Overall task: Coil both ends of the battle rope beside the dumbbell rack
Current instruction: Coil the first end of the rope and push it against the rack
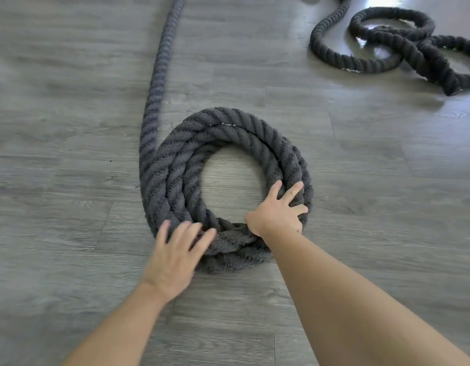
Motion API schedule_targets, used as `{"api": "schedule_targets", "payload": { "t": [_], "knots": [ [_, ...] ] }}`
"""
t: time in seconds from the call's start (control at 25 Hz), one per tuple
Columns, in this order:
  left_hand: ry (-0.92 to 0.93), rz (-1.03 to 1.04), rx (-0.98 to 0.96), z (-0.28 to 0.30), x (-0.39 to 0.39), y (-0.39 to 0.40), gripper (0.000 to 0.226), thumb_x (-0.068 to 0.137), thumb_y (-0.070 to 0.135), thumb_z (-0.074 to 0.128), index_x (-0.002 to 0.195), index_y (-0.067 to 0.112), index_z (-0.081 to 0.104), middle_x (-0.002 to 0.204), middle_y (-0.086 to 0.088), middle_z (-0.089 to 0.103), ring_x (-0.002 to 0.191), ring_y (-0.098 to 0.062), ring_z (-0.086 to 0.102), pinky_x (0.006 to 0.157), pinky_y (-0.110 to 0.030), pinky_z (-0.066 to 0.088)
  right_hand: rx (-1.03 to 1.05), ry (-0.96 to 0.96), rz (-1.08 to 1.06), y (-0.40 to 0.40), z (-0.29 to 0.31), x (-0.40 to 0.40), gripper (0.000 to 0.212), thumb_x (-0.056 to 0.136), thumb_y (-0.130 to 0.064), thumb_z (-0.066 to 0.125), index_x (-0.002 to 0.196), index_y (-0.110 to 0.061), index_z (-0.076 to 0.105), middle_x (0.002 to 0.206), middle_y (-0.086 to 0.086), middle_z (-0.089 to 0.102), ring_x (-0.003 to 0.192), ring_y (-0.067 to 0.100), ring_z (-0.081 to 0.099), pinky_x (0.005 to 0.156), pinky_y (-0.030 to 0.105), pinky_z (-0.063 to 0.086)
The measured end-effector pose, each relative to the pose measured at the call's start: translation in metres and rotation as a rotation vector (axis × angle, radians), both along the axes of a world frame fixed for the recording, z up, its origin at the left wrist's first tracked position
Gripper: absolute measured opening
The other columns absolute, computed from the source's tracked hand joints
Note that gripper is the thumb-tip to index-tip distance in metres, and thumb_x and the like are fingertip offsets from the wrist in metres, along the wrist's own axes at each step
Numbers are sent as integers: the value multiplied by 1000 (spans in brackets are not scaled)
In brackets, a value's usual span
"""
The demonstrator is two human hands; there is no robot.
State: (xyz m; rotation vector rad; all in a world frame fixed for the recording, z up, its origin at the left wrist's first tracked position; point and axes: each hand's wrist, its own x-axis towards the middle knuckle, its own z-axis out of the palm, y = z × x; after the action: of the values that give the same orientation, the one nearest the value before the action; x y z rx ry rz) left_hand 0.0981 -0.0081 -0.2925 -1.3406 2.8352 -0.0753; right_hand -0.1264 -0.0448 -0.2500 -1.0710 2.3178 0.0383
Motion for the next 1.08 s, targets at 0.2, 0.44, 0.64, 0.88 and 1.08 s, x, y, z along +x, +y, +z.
{"api": "schedule_targets", "payload": {
  "t": [0.2,0.44,0.64,0.88,1.08],
  "knots": [
    [1143,1203,644,10,69,-40,87,78,27,70,152,11,27,136,-17,49,120,-35,52,100,-49,47,23,36,41,-11,0,-8,104,83,-35,61,158,-29,-12,158,12,-37,139,54,8,96,63,46],
    [1577,1495,1127,36,23,-79,60,92,57,60,111,0,57,105,-14,69,97,-27,65,85,-42,51,39,69,99,-20,-2,-19,107,82,-39,64,157,-31,-11,158,12,-36,139,54,9,96,61,45],
    [1565,1316,1123,44,10,-97,65,71,63,73,116,17,67,105,-3,75,101,-21,68,79,-37,53,40,74,145,-24,-3,-27,103,82,-34,61,157,-32,-10,158,11,-36,140,54,8,96,60,46],
    [1622,1427,1017,41,4,-106,74,55,54,93,114,16,69,110,-11,74,97,-32,71,87,-65,52,44,59,143,-27,-3,-28,103,82,-34,60,157,-33,-11,158,11,-37,139,53,8,96,60,46],
    [1467,1523,408,60,-9,-107,68,62,31,89,110,13,45,106,-7,61,87,-28,62,82,-38,51,49,58,141,-31,-4,-31,104,79,-31,59,156,-34,-11,157,11,-38,138,52,10,94,59,48]
  ]
}}
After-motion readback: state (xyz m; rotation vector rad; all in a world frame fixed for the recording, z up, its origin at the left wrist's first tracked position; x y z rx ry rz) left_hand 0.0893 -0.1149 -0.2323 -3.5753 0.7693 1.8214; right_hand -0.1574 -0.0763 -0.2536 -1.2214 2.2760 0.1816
